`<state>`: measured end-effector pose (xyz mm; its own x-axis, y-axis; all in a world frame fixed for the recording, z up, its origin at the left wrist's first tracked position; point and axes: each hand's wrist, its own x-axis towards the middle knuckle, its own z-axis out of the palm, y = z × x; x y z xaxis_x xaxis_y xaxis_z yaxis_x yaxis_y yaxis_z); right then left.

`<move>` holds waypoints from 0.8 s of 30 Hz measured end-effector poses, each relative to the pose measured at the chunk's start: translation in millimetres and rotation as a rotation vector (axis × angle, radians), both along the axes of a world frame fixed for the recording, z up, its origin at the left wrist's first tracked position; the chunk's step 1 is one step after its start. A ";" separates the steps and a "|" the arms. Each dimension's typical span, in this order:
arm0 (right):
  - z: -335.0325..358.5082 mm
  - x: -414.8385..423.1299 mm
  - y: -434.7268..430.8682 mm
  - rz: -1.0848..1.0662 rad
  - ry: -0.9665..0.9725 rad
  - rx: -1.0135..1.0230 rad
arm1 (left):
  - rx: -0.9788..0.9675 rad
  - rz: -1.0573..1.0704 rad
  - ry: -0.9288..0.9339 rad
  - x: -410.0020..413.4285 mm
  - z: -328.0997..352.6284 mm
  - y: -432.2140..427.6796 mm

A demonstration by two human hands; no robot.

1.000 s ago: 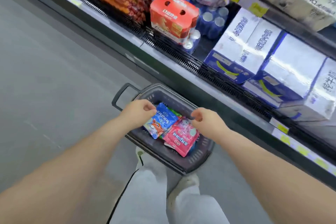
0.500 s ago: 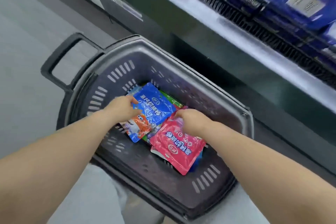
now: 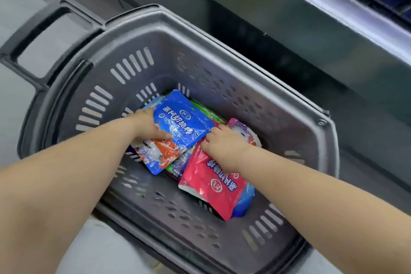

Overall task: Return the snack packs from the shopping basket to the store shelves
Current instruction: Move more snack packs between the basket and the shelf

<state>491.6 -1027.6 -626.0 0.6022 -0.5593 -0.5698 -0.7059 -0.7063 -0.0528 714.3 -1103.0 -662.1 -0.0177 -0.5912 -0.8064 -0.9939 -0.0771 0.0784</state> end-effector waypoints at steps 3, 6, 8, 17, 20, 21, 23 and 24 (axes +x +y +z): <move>15.5 -11.1 -5.6 -0.060 -0.056 0.008 | -0.003 0.049 -0.010 -2.8 -0.3 -4.0; 33.4 -30.3 -7.7 -0.333 -0.244 0.014 | -0.067 0.037 -0.040 -7.0 3.6 -3.5; 43.8 -38.0 -6.3 -0.585 -0.376 0.054 | -0.117 0.035 -0.067 -9.6 9.6 -0.4; 53.7 -45.2 -0.3 -1.477 -0.862 0.024 | -0.104 0.683 0.298 4.6 57.5 6.4; 52.8 -44.2 -1.2 -1.681 -0.955 0.095 | -0.140 0.889 0.390 8.4 75.4 13.5; 52.5 -43.0 -1.1 -1.733 -0.986 0.127 | -0.186 0.939 0.401 9.2 80.8 16.1; 50.8 -39.6 -1.4 -1.813 -1.045 0.194 | -0.277 0.996 0.433 10.5 87.8 21.6; 49.6 -37.2 -2.4 -1.846 -1.069 0.226 | -0.296 1.009 0.457 11.8 89.3 24.3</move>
<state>454.3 -1030.0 -576.4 -0.3570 -0.7213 -0.5935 -0.0521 0.6498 -0.7584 726.1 -1078.7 -572.8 0.3164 -0.6682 -0.6733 -0.3639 -0.7410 0.5644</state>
